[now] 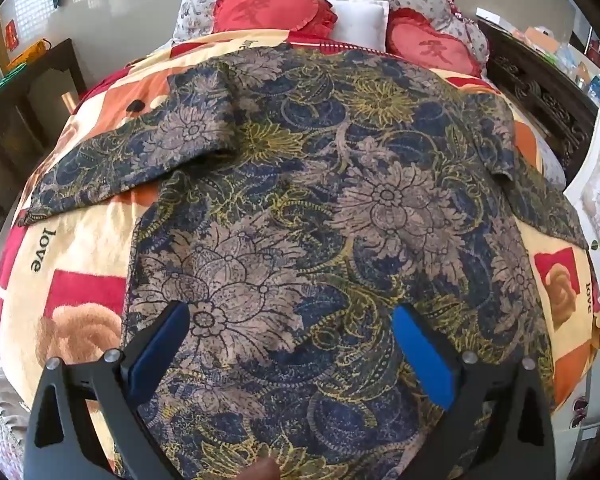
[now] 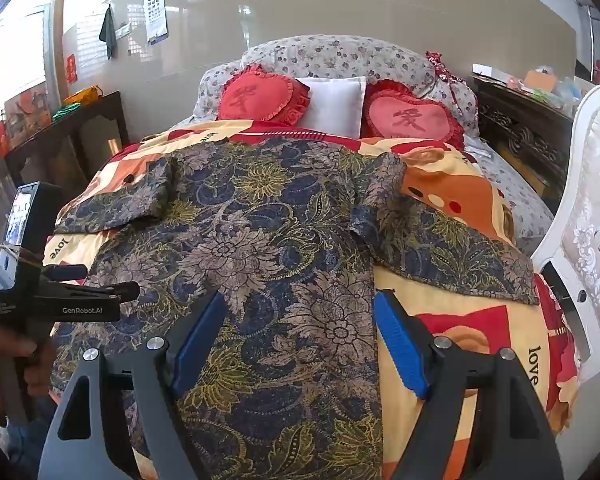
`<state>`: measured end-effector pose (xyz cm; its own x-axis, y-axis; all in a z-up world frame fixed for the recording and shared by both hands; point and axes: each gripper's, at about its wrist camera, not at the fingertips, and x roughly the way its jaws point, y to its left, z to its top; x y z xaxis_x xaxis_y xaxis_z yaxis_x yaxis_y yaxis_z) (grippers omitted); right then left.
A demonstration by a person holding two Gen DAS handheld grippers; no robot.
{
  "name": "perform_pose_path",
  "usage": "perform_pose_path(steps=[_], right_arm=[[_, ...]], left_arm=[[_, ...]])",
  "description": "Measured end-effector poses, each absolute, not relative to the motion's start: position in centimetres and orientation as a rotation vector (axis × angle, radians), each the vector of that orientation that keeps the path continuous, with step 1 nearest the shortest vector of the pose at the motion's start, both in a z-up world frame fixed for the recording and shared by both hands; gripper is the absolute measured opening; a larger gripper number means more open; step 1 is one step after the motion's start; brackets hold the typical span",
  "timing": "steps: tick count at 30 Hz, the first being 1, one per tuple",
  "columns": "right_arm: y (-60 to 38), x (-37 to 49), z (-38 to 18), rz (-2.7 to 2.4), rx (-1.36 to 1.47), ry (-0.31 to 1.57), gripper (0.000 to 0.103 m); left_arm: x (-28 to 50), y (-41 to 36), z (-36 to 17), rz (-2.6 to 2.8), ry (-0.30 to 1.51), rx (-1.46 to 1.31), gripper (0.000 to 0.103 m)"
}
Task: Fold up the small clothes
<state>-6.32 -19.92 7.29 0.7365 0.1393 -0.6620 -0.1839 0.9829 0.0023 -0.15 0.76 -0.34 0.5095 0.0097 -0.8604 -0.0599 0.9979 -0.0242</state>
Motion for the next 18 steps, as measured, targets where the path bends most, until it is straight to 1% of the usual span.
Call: perform_pose_path(steps=[18], right_arm=[[-19.7, -6.4, 7.2, 0.174, -0.071, 0.723, 0.051]], left_arm=[[-0.5, -0.8, -0.6, 0.041, 1.028, -0.005, 0.103]])
